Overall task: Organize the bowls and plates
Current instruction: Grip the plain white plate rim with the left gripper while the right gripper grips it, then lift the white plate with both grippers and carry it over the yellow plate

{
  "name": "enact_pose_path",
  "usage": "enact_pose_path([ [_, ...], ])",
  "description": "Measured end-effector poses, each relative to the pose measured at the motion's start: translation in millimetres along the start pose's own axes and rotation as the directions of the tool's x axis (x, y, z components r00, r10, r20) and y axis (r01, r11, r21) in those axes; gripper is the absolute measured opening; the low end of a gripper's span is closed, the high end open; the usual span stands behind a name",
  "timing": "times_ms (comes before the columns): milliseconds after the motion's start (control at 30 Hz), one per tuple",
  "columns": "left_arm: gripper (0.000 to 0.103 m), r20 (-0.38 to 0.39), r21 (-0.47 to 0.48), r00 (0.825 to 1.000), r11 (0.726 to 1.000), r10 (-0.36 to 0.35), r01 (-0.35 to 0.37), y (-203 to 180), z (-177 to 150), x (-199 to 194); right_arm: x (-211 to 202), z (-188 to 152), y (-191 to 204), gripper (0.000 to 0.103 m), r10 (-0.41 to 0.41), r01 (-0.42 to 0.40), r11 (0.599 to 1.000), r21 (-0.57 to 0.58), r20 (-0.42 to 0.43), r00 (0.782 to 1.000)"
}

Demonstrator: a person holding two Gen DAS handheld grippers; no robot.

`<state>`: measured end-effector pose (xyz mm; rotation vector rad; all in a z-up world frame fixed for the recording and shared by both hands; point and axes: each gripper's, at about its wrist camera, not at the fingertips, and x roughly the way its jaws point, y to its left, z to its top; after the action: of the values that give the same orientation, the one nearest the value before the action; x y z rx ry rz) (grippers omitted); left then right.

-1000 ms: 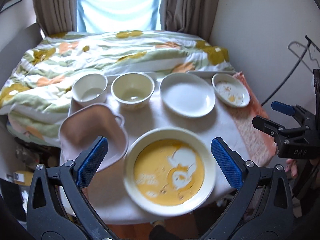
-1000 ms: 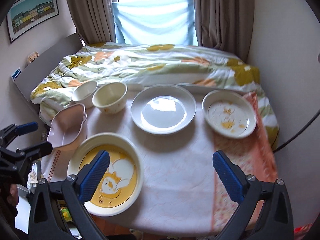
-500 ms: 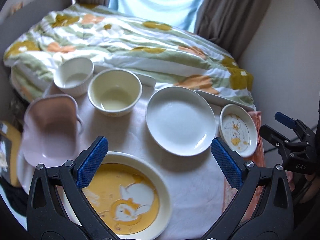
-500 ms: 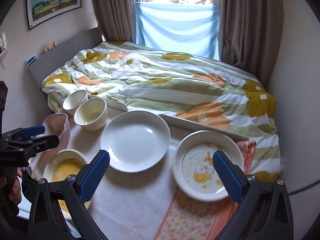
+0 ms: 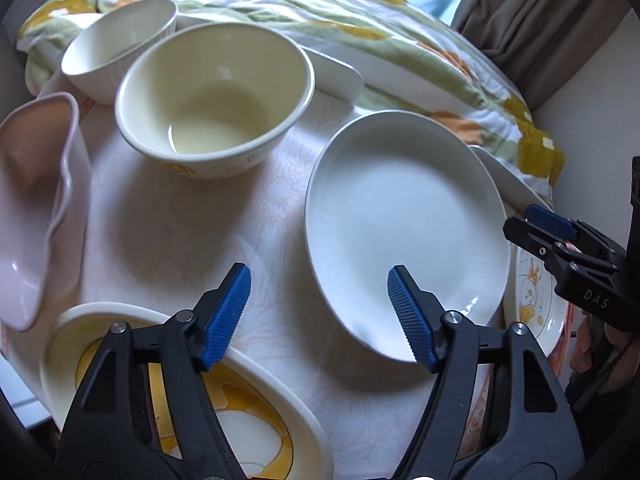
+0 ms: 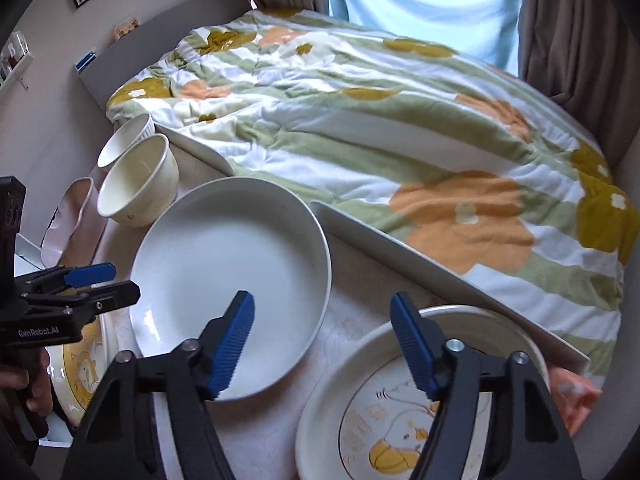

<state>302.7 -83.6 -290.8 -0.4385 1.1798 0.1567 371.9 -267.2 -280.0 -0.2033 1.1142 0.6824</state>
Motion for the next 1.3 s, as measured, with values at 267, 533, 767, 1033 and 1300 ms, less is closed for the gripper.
enact_pose_path([
  [267, 0.05, -0.025, 0.01, 1.0, 1.0, -0.004, 0.004, -4, 4, 15, 26, 3, -3, 0.039, 0.021, -0.021, 1.0, -0.004, -0.04, 0.999],
  [533, 0.023, -0.035, 0.057, 0.999, 0.998, 0.014, -0.012, -12, 3, 22, 39, 3, -1, 0.019, 0.04, -0.041, 0.999, -0.016, -0.055, 0.998],
  [767, 0.023, -0.03, 0.074, 0.998, 0.996, 0.046, -0.044, -19, 4, 23, 37, 2, 1, 0.018, 0.033, -0.034, 0.999, -0.025, -0.033, 0.999],
  [1033, 0.023, 0.024, 0.095, 0.998, 0.994, 0.061, -0.063, -24, 4, 5, 26, -3, 0, 0.018, 0.052, -0.052, 0.998, -0.024, 0.004, 0.999],
  [1300, 0.023, 0.074, 0.118, 0.996, 0.991, 0.047, -0.056, -23, 5, -27, 1, -3, 8, 0.018, 0.042, -0.041, 0.999, -0.024, 0.057, 0.997],
])
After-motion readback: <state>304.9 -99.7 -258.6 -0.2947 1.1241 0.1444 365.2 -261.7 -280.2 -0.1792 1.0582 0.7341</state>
